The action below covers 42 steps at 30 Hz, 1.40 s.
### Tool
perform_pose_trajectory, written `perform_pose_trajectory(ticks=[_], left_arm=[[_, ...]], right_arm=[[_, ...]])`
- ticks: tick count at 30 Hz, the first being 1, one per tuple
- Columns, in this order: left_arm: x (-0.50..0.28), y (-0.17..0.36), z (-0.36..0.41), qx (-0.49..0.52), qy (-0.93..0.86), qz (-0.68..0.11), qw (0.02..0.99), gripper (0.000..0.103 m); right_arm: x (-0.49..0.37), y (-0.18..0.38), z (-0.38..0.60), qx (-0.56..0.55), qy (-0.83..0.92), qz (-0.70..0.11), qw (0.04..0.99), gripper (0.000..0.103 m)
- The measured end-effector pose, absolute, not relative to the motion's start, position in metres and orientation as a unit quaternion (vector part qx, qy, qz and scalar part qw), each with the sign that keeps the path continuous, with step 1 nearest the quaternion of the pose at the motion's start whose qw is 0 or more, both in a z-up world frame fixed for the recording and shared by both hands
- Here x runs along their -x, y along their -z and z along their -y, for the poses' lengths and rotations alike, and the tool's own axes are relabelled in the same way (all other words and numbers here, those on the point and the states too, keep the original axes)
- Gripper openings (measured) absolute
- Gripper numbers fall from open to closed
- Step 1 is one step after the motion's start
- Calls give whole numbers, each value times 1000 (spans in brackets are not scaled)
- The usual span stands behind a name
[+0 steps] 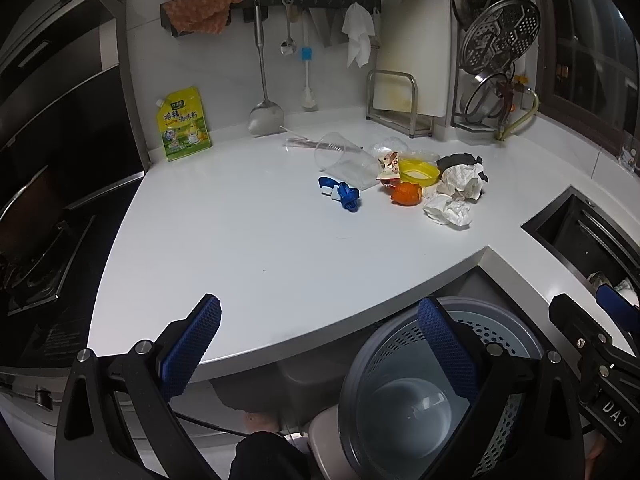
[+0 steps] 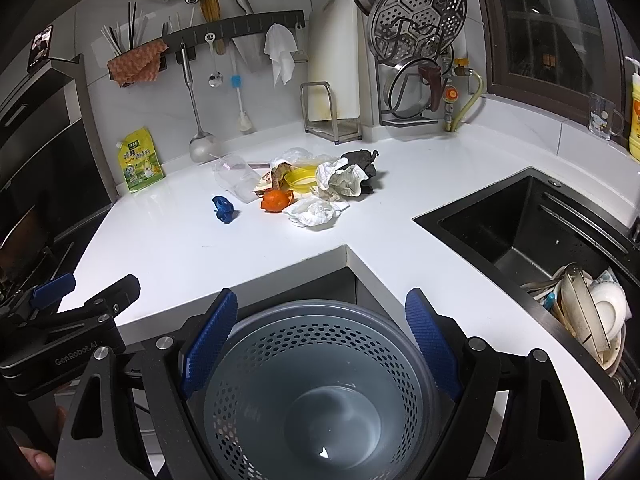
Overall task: Collect trash
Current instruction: 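Grasp the white tissue with the right tool while the left tool grasps the blue strap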
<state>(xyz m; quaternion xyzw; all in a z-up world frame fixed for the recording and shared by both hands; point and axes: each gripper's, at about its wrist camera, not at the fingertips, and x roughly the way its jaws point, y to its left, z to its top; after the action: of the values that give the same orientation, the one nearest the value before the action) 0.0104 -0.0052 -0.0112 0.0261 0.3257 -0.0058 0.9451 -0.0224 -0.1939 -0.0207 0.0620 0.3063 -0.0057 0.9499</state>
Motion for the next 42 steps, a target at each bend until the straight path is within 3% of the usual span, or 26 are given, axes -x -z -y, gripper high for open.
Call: perform_pose_trajectory(ticks=[42], left_arm=[[-197, 54, -10, 5, -10, -373, 928, 97]], right_arm=[[-178, 67, 199, -79, -9, -363, 928, 82]])
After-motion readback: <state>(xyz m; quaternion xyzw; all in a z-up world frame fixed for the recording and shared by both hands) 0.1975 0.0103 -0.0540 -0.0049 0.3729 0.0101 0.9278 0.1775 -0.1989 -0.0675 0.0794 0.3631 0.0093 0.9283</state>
